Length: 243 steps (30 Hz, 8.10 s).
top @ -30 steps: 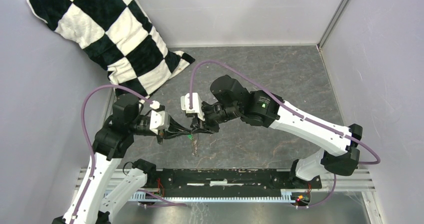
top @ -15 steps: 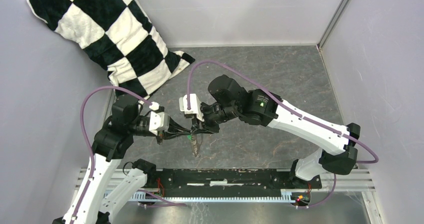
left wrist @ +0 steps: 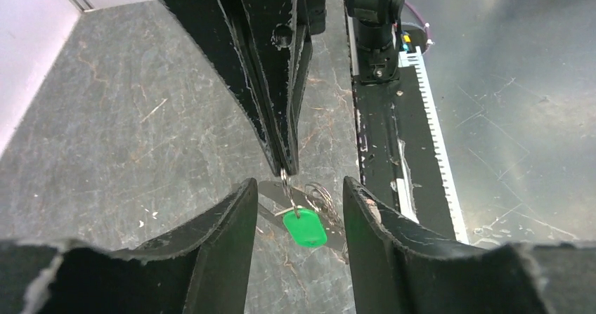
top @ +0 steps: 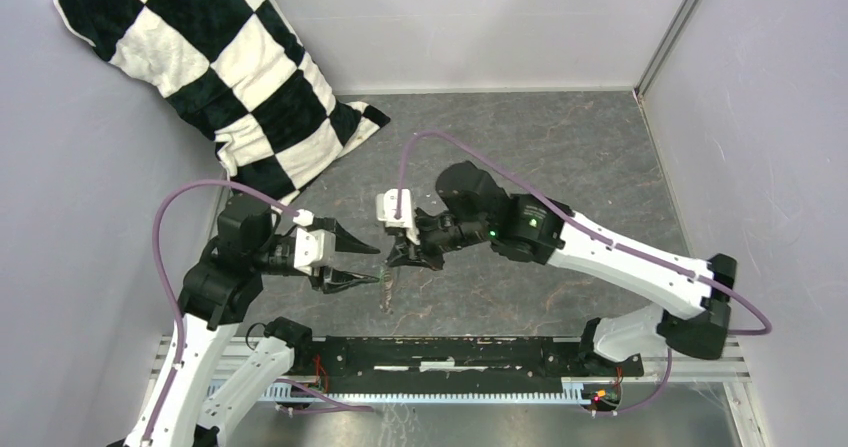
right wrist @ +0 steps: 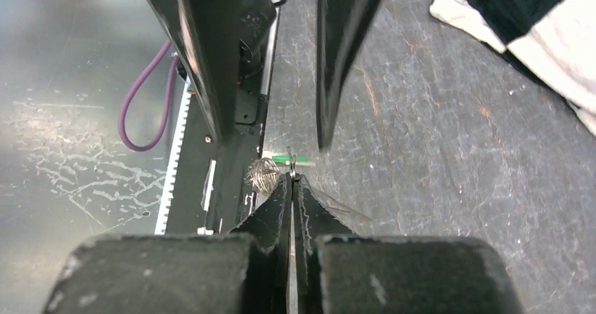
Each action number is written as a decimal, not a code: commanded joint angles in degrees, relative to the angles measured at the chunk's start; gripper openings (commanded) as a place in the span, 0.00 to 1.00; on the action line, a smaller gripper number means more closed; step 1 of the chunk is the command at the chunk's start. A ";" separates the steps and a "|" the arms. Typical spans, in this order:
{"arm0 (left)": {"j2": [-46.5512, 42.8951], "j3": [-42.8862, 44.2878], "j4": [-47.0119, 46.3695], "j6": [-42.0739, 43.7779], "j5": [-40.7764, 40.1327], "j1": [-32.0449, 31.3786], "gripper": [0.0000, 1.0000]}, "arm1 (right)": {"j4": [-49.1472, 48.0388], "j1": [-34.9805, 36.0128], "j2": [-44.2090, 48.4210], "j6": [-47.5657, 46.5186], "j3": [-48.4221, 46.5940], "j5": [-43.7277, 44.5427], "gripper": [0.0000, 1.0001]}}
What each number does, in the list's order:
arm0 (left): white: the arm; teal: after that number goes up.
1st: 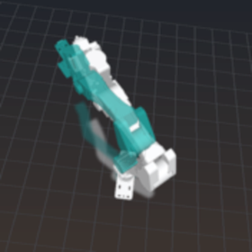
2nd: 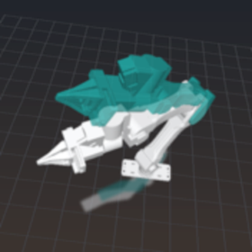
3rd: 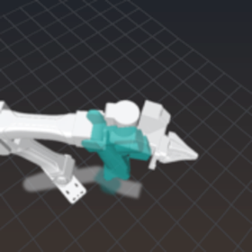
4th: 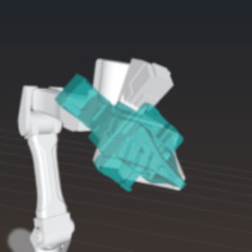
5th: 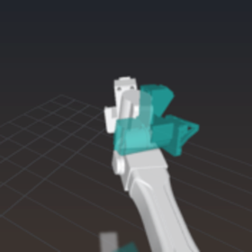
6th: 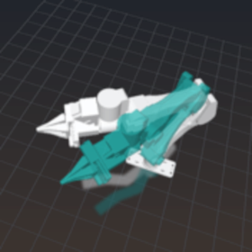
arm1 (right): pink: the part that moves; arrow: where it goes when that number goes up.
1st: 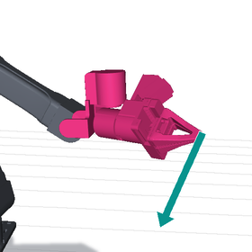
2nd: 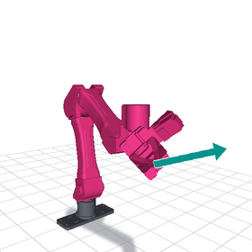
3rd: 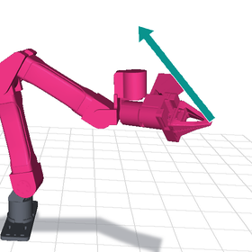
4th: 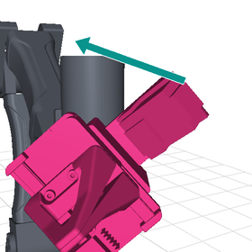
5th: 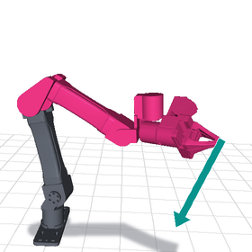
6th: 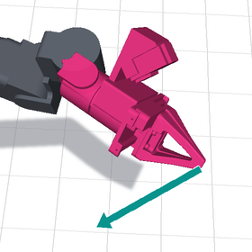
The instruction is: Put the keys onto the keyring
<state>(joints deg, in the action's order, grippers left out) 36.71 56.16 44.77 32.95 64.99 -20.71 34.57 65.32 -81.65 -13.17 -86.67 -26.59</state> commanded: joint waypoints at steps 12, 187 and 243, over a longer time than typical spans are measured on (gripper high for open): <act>0.16 3.96 3.44 3.79 -0.93 -0.05 0.46 | -60.87 -2.42 22.02 18.61 37.89 1.24 0.00; -0.87 1.50 -13.35 -17.83 -26.97 -0.10 0.74 | -70.83 -27.44 -14.07 21.80 37.83 -2.62 0.13; 18.19 -41.47 -74.01 -30.39 -42.93 29.73 1.00 | -74.15 -51.80 37.82 11.06 92.03 66.20 0.98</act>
<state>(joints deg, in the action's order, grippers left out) 53.67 19.16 -6.70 9.80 19.42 8.78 -24.27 14.35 -41.98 1.67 -0.60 34.02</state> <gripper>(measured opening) 0.996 0.979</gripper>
